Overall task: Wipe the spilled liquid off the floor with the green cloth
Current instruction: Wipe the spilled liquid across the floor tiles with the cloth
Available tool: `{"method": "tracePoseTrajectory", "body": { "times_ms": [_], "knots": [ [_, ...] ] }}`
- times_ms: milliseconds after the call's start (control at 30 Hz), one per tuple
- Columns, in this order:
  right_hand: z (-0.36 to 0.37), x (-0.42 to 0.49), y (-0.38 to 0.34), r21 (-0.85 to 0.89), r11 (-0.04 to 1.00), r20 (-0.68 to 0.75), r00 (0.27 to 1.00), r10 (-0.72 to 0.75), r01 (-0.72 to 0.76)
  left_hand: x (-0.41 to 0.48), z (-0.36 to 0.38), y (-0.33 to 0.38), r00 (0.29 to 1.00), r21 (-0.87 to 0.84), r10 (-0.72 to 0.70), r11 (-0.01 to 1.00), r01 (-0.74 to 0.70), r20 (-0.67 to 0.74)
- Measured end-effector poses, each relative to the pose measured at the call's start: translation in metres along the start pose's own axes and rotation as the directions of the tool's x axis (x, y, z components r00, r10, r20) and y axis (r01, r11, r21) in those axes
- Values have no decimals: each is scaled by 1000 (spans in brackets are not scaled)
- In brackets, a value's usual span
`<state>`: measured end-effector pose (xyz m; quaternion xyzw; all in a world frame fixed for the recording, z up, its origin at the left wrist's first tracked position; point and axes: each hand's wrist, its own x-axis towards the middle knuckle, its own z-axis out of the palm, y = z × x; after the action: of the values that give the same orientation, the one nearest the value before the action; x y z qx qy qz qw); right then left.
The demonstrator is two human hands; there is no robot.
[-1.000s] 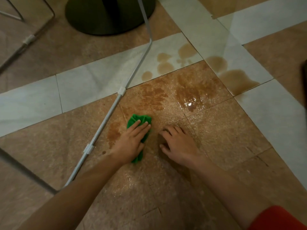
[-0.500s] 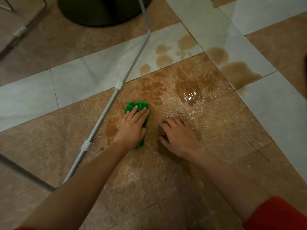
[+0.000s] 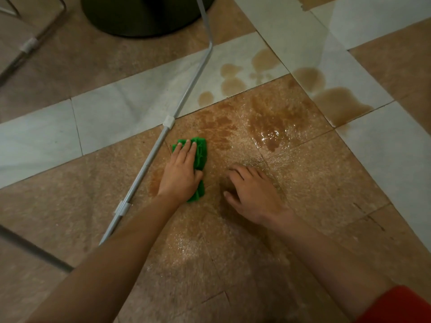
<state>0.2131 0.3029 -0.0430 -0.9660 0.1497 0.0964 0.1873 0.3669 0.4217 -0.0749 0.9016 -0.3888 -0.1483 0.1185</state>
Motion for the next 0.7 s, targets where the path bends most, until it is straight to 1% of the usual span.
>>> {"method": "tracePoseTrajectory", "body": {
  "times_ms": [167,233,333,400,467,567,633,700],
  "knots": [
    [-3,0,1,-4,1000,-8,1000,3,-3,12,-7,-6,998,6,-55,998,55,-14],
    [-5,-1,3,-1,1000,-21,1000,10,-10,4,-7,-7,994,8,-99,995,100,-44],
    [-5,0,3,-13,1000,1,1000,8,-8,-17,-5,-6,986,10,-152,988,153,-69],
    [-5,1,2,-27,1000,19,1000,10,-10,-33,0,1,993,28,-112,993,114,-40],
    [-4,3,-2,-28,999,36,999,15,-14,-42,5,9,999,43,-36,998,36,4],
    [-4,5,-9,-40,999,46,999,-10,12,-31,5,11,999,44,43,998,-43,14],
    [-5,5,-10,-43,999,61,998,-24,26,-19,1,3,1000,34,10,999,-10,2],
    [-6,4,-8,-41,999,72,997,-25,28,-12,-3,-8,997,20,-74,997,75,-12]
  ]
}}
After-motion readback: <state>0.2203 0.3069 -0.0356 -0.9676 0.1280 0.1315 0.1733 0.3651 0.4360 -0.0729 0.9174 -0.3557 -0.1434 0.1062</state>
